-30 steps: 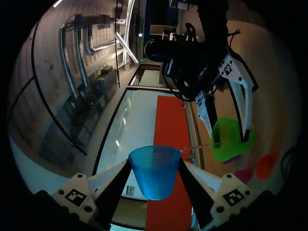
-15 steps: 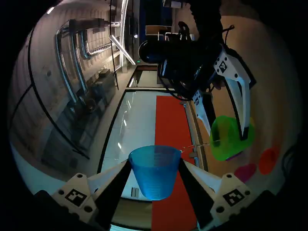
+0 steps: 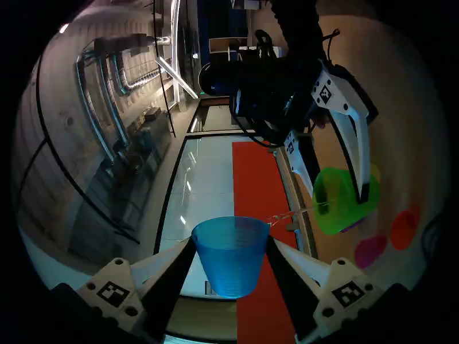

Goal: Pour water

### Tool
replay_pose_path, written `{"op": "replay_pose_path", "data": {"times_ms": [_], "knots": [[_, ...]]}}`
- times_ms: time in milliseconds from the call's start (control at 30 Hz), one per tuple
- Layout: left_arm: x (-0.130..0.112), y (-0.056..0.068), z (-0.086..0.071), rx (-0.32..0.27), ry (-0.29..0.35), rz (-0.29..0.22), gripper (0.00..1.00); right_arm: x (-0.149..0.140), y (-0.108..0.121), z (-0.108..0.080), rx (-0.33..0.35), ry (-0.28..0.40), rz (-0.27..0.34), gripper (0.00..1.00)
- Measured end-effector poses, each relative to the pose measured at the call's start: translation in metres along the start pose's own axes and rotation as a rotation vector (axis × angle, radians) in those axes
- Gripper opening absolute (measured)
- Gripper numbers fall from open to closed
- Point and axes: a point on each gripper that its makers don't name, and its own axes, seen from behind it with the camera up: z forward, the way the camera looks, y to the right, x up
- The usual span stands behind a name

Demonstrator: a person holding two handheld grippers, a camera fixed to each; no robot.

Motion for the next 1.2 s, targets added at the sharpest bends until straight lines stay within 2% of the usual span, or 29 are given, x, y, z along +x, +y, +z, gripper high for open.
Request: {"op": "replay_pose_path", "data": {"times_ms": [400, 700, 800, 900, 1200], "knots": [[0.002, 0.004, 0.000, -0.004, 0.002, 0.009, 0.86, 0.000, 0.001, -0.001, -0.003, 0.001, 0.001, 0.91], [0.000, 0.006, 0.002, -0.003, 0.008, -0.034, 0.86, 0.001, 0.001, -0.003, -0.003, 0.004, 0.000, 0.91], [-0.002, 0.010, 0.002, -0.003, 0.003, -0.071, 0.86, 0.001, 0.001, -0.003, -0.004, 0.003, 0.001, 0.91], [-0.004, 0.010, 0.002, 0.003, 0.001, -0.131, 0.86, 0.001, 0.001, -0.004, -0.006, 0.004, 0.000, 0.91], [-0.015, 0.002, 0.001, 0.043, 0.000, -0.348, 0.86, 0.002, 0.003, -0.006, -0.011, 0.008, -0.003, 0.91]]}}
